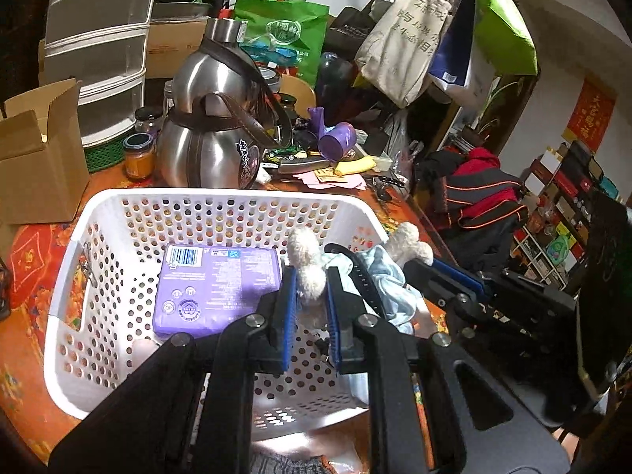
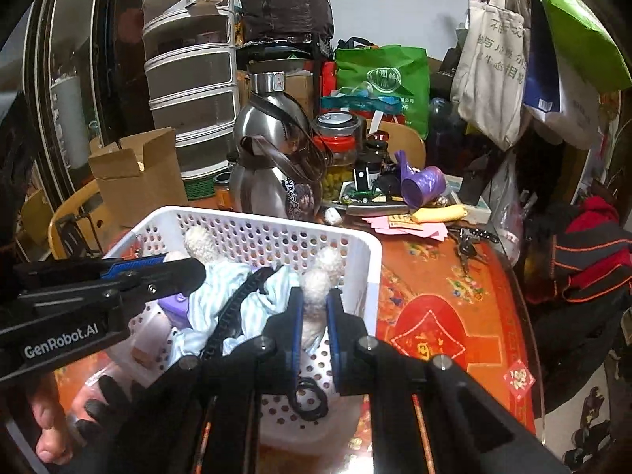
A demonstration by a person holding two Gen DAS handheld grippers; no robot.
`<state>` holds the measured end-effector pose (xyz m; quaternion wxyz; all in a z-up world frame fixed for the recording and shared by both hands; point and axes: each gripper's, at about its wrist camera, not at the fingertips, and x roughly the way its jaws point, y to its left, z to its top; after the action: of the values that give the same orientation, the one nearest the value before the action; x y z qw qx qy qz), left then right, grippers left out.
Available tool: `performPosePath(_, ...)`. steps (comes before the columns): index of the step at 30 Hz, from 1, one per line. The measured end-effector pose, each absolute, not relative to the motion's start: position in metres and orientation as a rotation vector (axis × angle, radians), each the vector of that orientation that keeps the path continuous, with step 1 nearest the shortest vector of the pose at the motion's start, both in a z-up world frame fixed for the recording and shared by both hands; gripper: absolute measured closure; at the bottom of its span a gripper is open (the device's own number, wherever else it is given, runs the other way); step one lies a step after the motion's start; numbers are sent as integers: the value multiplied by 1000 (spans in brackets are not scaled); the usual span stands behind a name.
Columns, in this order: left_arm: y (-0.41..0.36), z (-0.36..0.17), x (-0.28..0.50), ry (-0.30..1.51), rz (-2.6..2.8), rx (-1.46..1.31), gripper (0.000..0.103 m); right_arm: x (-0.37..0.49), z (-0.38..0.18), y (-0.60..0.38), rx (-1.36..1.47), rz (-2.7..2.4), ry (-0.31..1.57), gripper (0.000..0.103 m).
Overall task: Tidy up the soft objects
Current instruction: 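Carry the baby outfit into the white basket and open both tools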
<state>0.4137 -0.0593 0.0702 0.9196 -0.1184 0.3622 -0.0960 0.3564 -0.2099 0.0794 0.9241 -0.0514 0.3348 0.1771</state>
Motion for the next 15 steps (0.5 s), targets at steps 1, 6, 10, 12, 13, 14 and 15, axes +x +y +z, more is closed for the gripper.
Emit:
performPosePath(1,-60,70,415,744,-197,-245,90,358,78,-209,-108,358,685,93)
performPosePath(6,-59,72,419,737,-182,-242,90,361,79,-208,-91,350,672,93)
performPosePath(10,-62,66,420,758,-189,-226,90,359,77,-207,-103,351,675,93)
performPosePath(12,-64,59,421,772,-191,-217,90,358,74,-205,-123,343,677,93)
performPosePath(13,-64,57,421,776,-189,-216,90,357,74,-204,-129,339,677,93)
performPosePath(14,-64,54,421,778,-190,-217,90,357,72,-204,-131,343,681,93)
performPosePath(15,-63,52,421,779,-190,-219,89,357,70,-204,-126,348,692,92)
